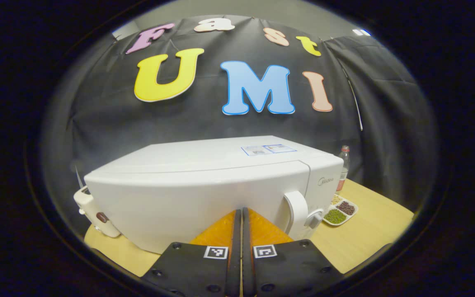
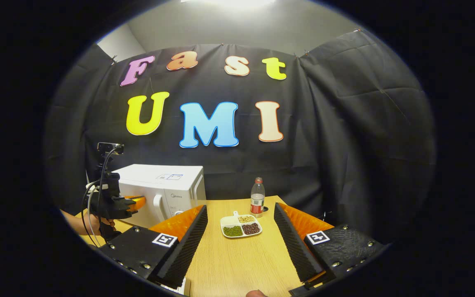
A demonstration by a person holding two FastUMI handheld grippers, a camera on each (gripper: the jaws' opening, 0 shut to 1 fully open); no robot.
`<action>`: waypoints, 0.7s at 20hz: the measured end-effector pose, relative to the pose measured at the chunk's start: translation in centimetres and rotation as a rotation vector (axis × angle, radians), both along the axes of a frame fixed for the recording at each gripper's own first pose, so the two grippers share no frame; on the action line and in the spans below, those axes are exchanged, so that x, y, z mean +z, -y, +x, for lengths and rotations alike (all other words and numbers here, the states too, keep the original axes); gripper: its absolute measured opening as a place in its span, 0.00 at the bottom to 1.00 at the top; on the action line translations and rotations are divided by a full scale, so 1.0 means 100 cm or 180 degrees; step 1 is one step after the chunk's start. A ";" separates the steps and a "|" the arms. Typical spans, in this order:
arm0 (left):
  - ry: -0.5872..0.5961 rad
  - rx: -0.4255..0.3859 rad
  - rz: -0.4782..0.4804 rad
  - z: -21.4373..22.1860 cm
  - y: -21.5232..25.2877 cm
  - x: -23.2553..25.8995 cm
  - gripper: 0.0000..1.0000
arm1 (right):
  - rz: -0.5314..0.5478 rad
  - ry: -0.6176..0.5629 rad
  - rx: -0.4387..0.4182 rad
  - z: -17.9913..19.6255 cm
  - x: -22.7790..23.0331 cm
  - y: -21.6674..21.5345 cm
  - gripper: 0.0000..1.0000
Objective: Open the microwave oven with the left hand, put the food in, and close the microwave oven.
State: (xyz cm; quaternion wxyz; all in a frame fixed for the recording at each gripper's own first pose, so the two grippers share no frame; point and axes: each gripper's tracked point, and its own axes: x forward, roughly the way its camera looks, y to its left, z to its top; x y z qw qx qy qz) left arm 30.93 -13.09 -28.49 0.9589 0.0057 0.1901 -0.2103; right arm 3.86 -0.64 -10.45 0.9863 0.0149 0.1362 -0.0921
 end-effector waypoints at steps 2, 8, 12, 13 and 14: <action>0.0138 -0.0028 -0.0152 -0.021 0.009 0.034 0.09 | 0.0034 0.0035 0.0136 -0.007 0.006 -0.006 0.98; 0.0428 0.0153 -0.0388 -0.103 0.010 0.119 0.09 | 0.0050 0.0183 0.0572 -0.026 0.031 -0.003 0.98; 0.0538 0.0341 -0.0350 -0.153 -0.002 0.154 0.08 | -0.0017 0.0316 0.0735 -0.054 0.046 0.009 0.98; 0.0553 0.0375 -0.0340 -0.166 -0.004 0.160 0.08 | -0.0018 0.0348 0.0754 -0.061 0.049 0.013 0.98; 0.0571 0.0410 -0.0336 -0.178 -0.006 0.166 0.08 | -0.0002 0.0371 0.0779 -0.067 0.052 0.015 0.98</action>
